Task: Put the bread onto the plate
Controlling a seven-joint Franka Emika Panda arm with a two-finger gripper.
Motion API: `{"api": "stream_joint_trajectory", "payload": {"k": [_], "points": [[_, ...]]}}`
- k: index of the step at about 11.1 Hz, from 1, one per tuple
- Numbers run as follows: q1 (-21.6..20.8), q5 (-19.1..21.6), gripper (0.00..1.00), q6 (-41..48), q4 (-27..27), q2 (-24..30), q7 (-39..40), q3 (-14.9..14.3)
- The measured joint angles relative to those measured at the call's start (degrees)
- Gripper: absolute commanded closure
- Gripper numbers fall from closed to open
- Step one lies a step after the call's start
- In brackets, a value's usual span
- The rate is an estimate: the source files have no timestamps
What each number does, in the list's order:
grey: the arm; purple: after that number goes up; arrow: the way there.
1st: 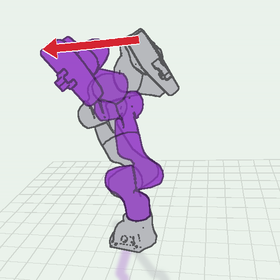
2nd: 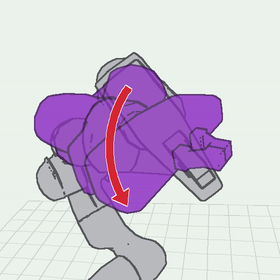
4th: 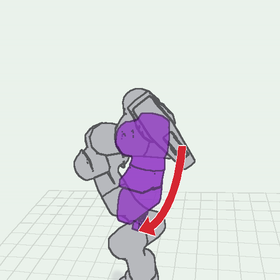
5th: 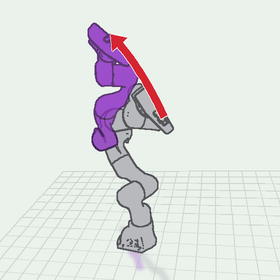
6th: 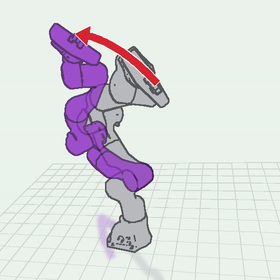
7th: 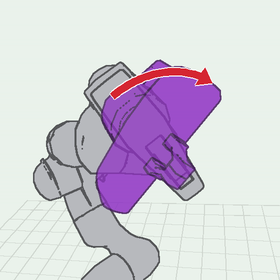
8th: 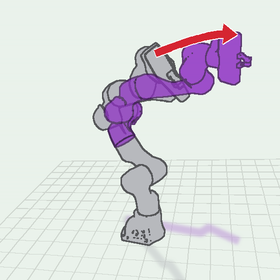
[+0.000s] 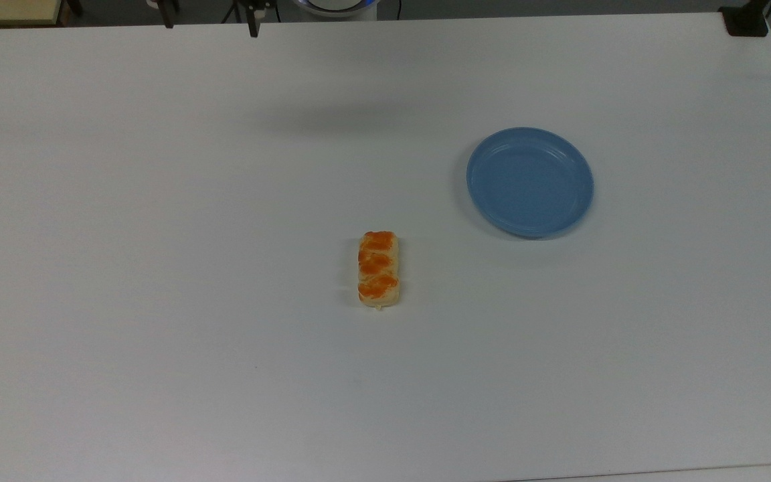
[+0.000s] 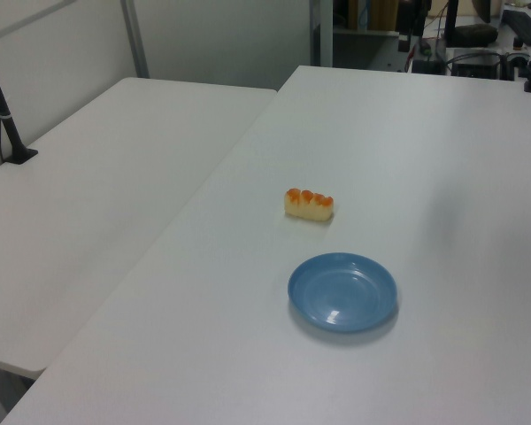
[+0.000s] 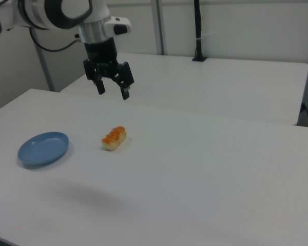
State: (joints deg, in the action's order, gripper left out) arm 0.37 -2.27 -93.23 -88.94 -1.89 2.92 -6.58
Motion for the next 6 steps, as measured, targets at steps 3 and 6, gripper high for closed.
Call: {"api": "stream_joint_trajectory", "payload": {"k": [3,6], "points": [[-0.3,-0.1,0.00,-5.1,-0.2,-3.6,0.0,0.1],[-2.6,-0.1,0.00,-11.6,-0.4,-7.9,-2.8,0.4]]}}
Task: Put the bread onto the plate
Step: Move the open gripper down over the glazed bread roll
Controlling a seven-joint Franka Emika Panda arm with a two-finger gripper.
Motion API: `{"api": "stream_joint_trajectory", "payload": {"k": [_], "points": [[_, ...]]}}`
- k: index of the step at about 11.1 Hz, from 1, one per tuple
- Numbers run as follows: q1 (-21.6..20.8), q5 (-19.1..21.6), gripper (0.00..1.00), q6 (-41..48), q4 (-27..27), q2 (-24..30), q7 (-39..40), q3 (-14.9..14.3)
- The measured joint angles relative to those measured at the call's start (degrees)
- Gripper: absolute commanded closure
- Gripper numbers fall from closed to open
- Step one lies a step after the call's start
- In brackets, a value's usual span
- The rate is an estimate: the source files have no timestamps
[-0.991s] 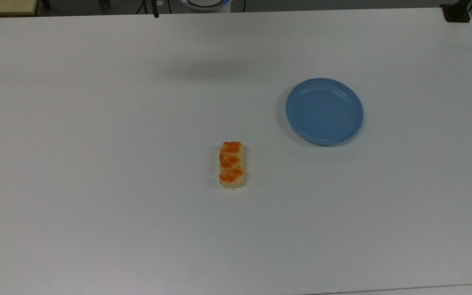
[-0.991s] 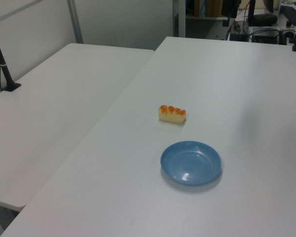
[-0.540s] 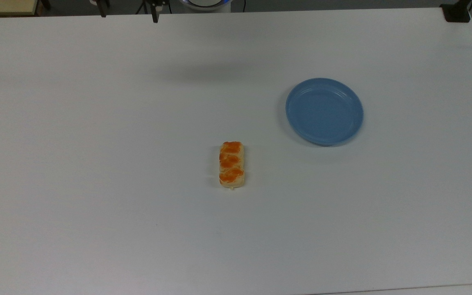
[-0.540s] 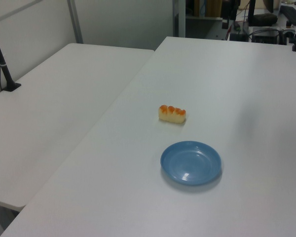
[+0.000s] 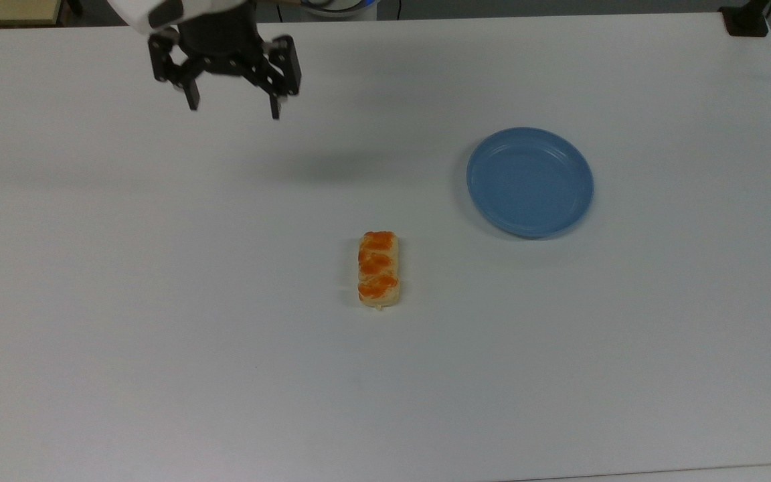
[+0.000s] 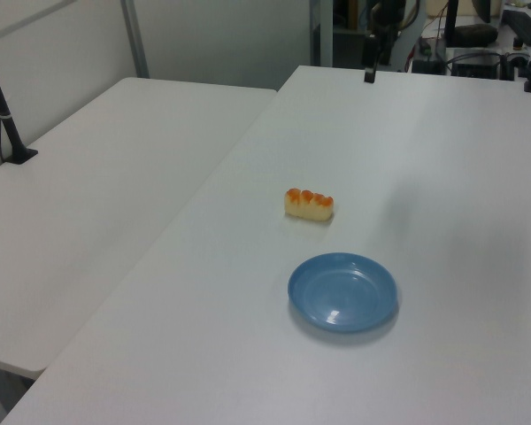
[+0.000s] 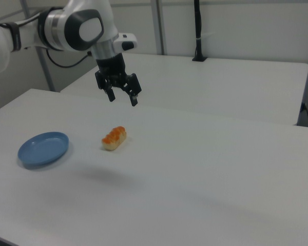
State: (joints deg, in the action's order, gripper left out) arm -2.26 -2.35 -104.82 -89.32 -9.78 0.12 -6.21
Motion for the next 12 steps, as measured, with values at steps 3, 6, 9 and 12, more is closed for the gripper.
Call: {"api": "stream_joint_trajectory", "payload": {"k": [3,6,9,12], "points": [[-2.5,0.0,0.00,-5.2,-0.2,-4.4,-4.9,0.8],[-2.7,0.9,0.01,-9.8,-2.0,-8.2,-8.3,4.0],[-3.2,1.0,0.02,-15.1,-2.5,-11.9,-14.6,6.4],[-4.3,0.9,0.02,-21.6,-2.6,-16.3,-16.1,6.6]]}}
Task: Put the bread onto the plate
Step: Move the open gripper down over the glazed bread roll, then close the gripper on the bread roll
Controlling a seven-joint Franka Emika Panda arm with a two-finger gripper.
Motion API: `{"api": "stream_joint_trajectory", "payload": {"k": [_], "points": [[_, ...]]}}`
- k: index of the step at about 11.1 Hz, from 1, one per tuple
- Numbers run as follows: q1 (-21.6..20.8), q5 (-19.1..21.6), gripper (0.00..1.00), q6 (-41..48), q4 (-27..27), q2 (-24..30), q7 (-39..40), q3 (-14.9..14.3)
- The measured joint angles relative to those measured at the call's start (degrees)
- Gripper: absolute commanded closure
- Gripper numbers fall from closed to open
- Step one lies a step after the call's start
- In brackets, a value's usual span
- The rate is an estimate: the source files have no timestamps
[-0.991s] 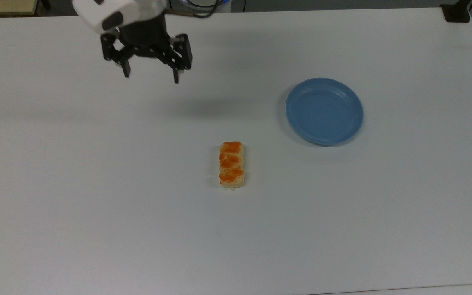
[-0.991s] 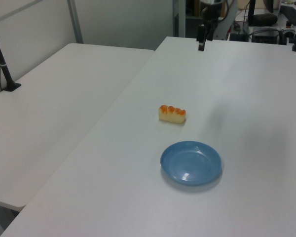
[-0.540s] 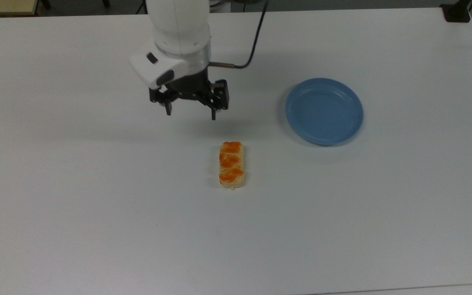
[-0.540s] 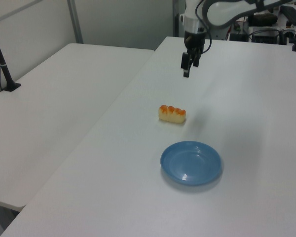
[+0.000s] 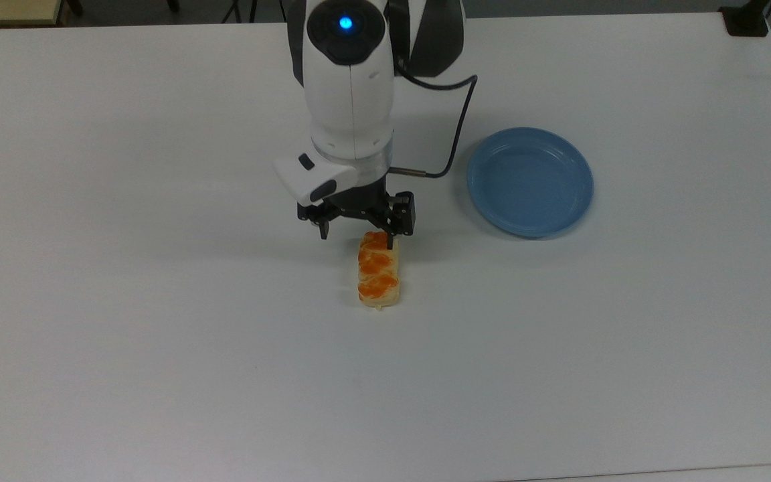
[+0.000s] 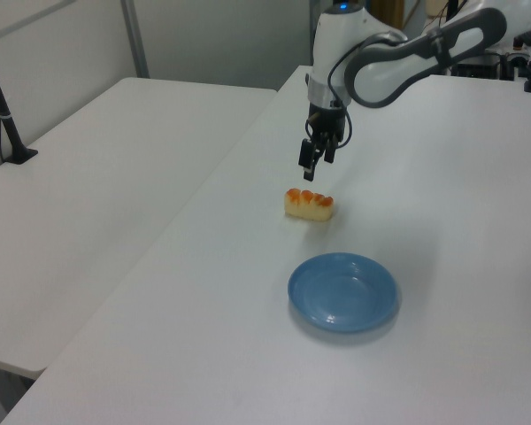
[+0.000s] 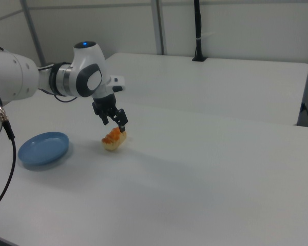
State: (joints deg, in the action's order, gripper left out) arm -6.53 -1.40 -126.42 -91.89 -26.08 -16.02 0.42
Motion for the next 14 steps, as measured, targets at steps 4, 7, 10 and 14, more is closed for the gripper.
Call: {"api": "stream_joint_trajectory", "payload": {"k": [4,7,10,14], "points": [[-0.6,0.0,0.02,-3.3,0.0,-2.2,-0.5,0.2],[-1.3,-0.4,0.20,-4.6,0.0,-3.9,-1.3,0.3],[-2.3,-1.4,0.62,-4.7,0.0,-5.4,-1.4,0.7],[-2.1,-3.4,0.64,-3.2,0.3,-4.1,-1.5,0.8]]}}
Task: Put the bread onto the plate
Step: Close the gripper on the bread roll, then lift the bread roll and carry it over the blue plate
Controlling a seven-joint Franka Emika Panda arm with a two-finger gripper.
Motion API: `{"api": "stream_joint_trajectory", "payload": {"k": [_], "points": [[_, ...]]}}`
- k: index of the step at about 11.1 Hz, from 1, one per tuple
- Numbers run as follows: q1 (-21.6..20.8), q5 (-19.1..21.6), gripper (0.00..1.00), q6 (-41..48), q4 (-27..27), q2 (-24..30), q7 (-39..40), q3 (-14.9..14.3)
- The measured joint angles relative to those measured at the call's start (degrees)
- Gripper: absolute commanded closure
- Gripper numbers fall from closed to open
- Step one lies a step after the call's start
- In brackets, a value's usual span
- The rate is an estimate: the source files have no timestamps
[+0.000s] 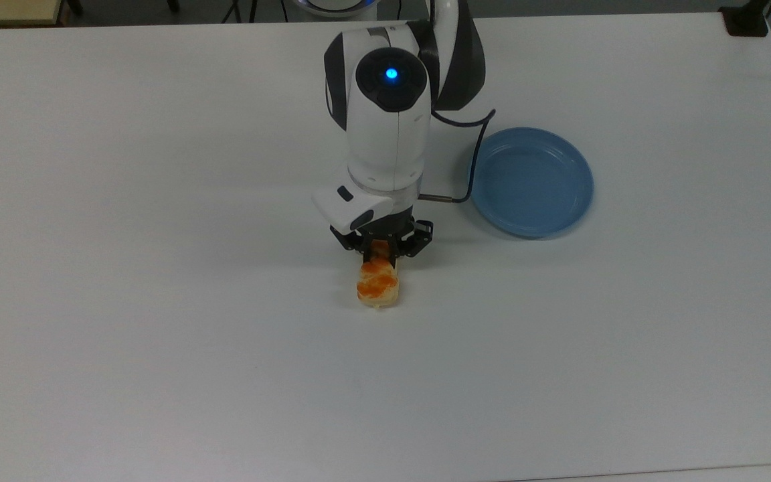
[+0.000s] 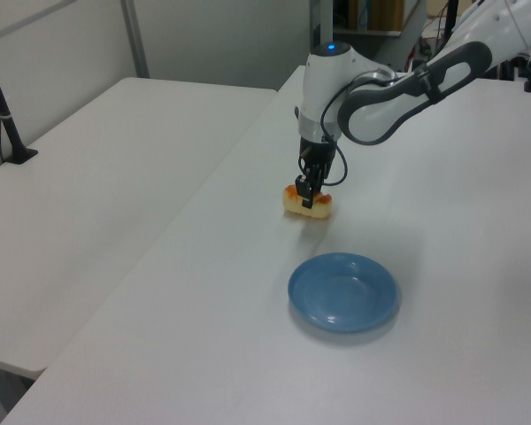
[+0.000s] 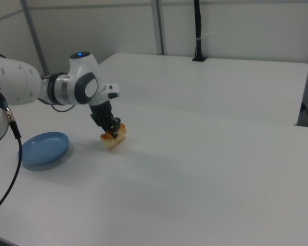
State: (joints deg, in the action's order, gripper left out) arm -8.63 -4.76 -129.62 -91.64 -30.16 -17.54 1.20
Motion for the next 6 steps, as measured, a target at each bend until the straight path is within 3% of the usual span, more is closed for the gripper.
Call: {"api": "stream_joint_trajectory", "payload": {"k": [3,6], "points": [[0.2,0.0,0.64,10.2,0.2,6.7,0.1,1.5],[0.3,0.2,0.64,23.5,0.1,12.8,0.0,7.7]]}}
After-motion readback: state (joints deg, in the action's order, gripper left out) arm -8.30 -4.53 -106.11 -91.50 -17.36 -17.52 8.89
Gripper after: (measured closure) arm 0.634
